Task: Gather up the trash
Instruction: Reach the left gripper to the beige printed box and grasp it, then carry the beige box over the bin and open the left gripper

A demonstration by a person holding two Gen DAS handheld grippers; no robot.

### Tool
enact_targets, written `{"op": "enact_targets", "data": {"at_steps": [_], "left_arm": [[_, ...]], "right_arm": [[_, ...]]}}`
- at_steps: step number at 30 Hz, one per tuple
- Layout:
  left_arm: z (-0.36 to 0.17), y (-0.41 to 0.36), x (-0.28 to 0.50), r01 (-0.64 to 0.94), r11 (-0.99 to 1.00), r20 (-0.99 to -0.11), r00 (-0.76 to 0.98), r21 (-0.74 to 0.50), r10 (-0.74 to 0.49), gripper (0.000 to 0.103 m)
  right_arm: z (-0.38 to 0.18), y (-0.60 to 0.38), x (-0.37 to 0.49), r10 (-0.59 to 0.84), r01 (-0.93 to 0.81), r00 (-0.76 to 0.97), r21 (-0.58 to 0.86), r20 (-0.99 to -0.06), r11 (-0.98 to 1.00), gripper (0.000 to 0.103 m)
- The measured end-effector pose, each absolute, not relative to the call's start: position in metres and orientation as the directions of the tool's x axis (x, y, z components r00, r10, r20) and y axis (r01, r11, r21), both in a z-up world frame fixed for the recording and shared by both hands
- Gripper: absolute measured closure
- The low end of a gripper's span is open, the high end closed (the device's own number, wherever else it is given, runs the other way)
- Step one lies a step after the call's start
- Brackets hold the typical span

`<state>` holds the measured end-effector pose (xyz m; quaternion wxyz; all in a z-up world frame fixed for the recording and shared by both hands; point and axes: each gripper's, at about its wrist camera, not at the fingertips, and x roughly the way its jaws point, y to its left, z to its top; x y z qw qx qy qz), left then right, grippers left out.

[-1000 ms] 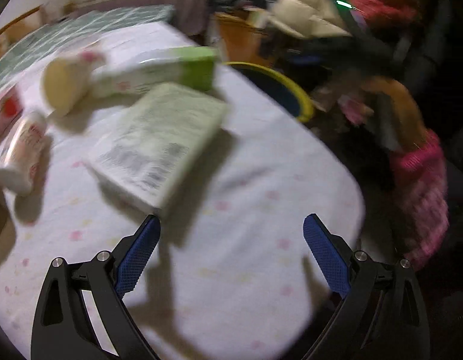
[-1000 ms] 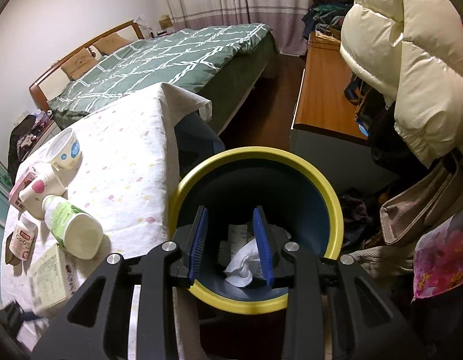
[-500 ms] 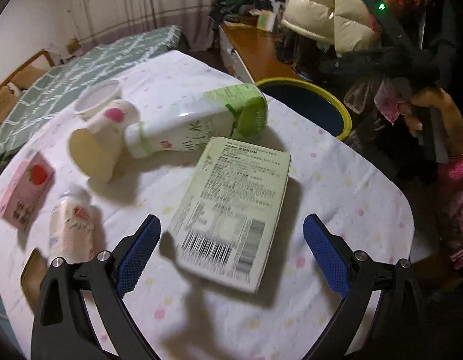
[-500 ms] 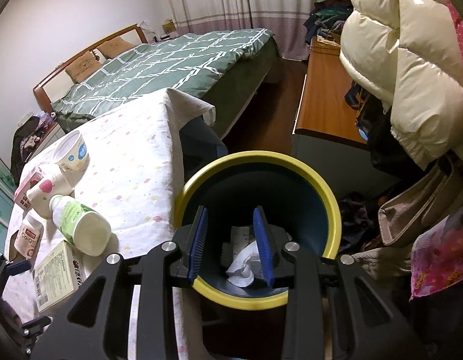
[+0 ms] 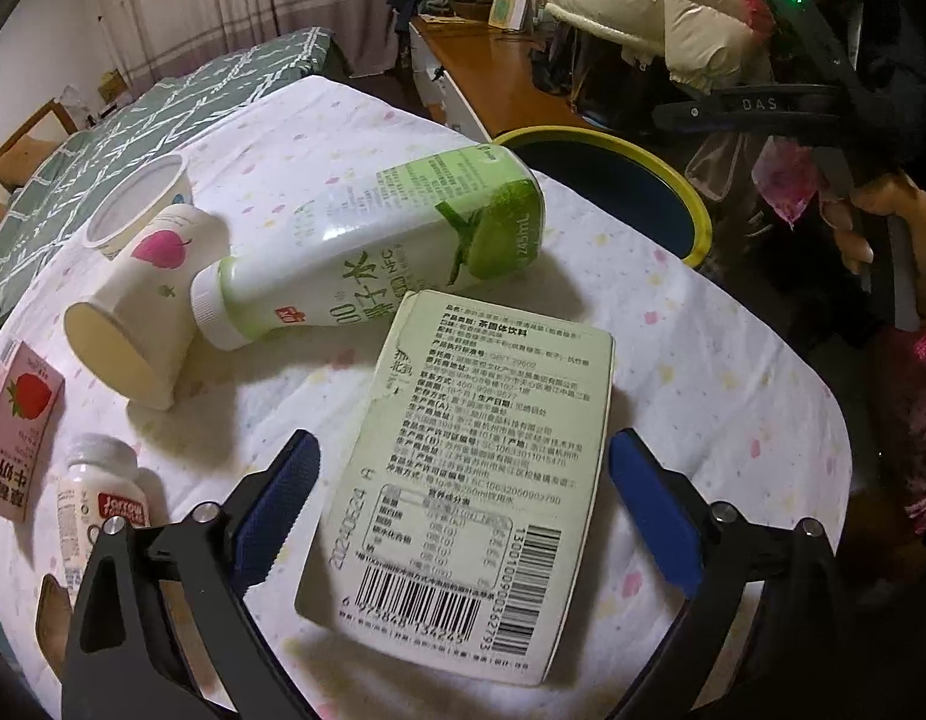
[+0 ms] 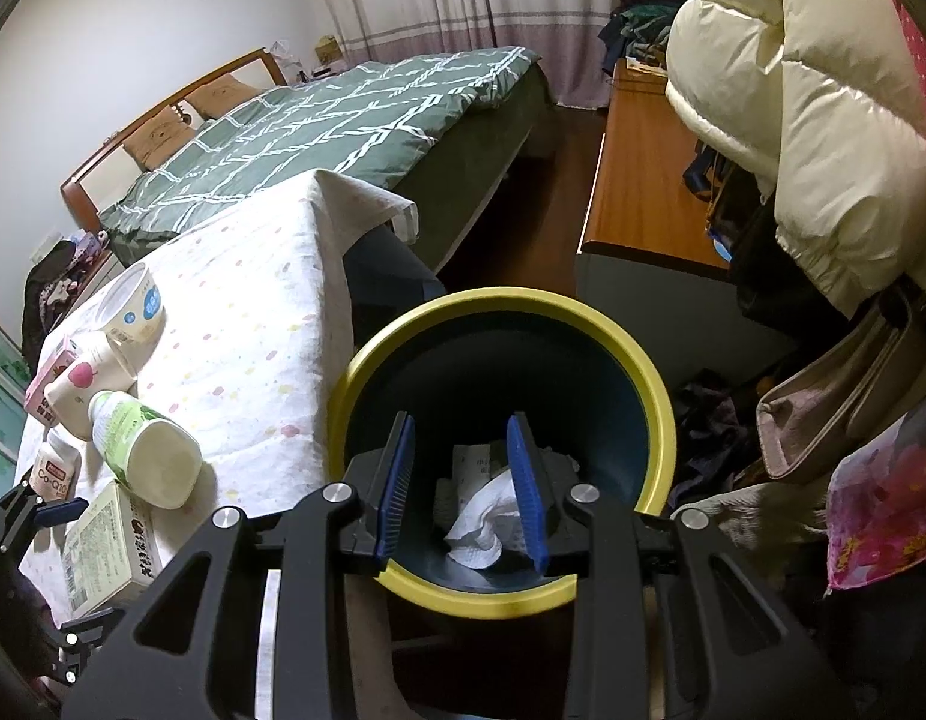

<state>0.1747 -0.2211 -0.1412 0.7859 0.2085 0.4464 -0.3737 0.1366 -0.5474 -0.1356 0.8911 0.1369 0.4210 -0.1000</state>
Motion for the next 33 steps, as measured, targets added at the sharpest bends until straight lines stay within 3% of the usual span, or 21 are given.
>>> {"op": "enact_targets", "data": {"at_steps": [1,9,18,33], "left_arm": [[-0.143,-0.222,0.175,0.775,0.633,-0.861,0.319,-0.004,-0.396,0.018],[-0.141,-0.224,0.166,0.763,0.646,-0.865,0.322,-0.003,-0.385,0.025],[-0.106,-0.240,0.144,0.791,0.612,-0.835,0.325,-0.018,-0.445,0.027],[-0.082,-0.382,0.178,0.812,0.572,-0.801,0.261,-0.120,-0.539,0.027]], "right_arm": [[-0.136,-0.548,0.136,-0.062,0.295,0.626,0.162,-0.777,0.942,0.072],[-0.137,-0.549,0.126,-0.061,0.297,0.634,0.170,-0.771,0.940,0.072],[-0.133,-0.553,0.092,-0.103,0.326,0.655,0.157,-0.748,0.932,0.072],[-0.123,-0.572,0.003,-0.239,0.441,0.675,0.121,-0.698,0.890,0.072]]}}
